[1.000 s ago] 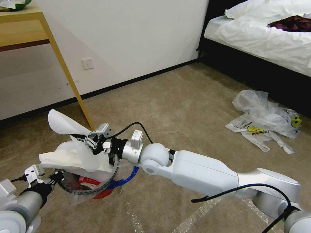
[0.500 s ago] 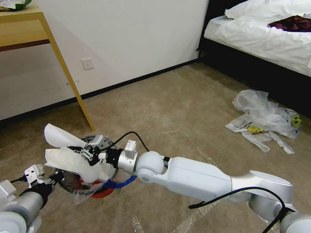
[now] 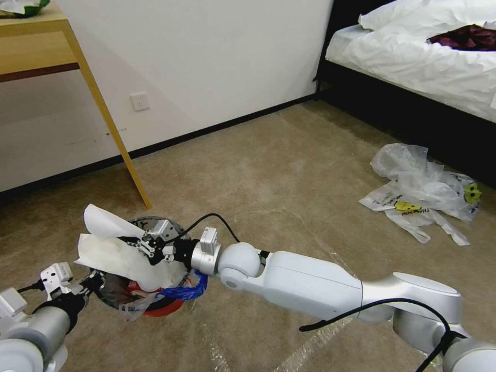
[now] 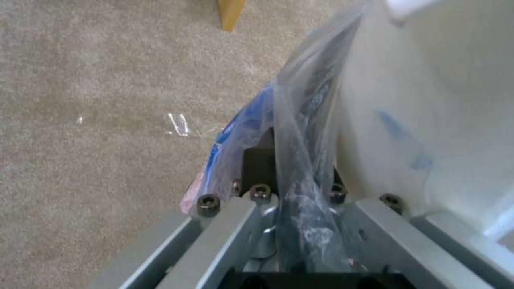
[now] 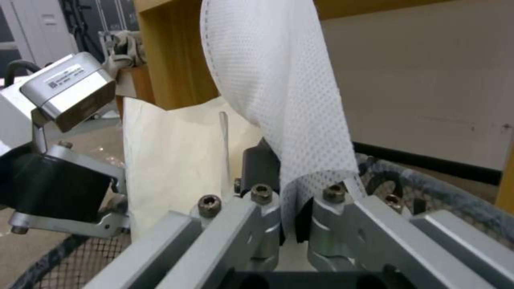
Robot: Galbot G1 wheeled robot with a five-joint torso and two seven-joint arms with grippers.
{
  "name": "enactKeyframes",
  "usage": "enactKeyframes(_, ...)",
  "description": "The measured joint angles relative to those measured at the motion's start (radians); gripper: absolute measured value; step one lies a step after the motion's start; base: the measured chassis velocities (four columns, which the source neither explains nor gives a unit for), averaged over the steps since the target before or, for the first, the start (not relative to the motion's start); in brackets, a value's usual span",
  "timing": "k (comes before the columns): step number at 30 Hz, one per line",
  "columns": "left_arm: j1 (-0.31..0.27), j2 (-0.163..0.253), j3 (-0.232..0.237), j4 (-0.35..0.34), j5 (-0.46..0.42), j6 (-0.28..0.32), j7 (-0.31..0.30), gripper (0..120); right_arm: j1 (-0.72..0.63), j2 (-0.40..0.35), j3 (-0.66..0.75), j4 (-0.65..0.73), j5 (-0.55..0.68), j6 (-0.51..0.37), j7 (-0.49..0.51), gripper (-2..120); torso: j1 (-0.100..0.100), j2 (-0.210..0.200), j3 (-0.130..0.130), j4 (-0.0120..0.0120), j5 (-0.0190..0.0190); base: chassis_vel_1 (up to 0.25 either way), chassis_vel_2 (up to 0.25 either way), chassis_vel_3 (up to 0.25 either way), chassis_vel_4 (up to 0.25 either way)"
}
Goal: Pick up the trash bin and place the garbage on the floor into it.
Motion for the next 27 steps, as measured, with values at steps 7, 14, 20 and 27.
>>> enactKeyframes(7,-0.005,-0.004,0.014,0.011,0.015,0.000,0.003,1,0.005,-0.004,0.006,0.005,-0.001,0.001,-0.005,1,0.000,0.000,0.000,0.0000,0.0000,0.000,0.000,0.000,0.000)
enactKeyframes(14,-0.007,-0.006,0.017,0.013,0.018,0.000,0.004,1,0.001,-0.003,0.002,-0.006,-0.012,0.007,-0.006,1,0.000,0.000,0.000,0.0000,0.0000,0.000,0.000,0.000,0.000)
enactKeyframes(20,-0.006,-0.007,0.017,0.013,0.019,0.000,0.005,1,-0.006,0.002,-0.011,-0.032,-0.034,0.018,-0.013,1,0.000,0.000,0.000,0.0000,0.0000,0.000,0.000,0.000,0.000)
enactKeyframes(27,-0.005,-0.007,0.014,0.013,0.019,0.000,0.005,1,-0.013,0.003,-0.020,-0.051,-0.047,0.027,-0.022,1,0.000,0.000,0.000,0.0000,0.0000,0.000,0.000,0.000,0.000)
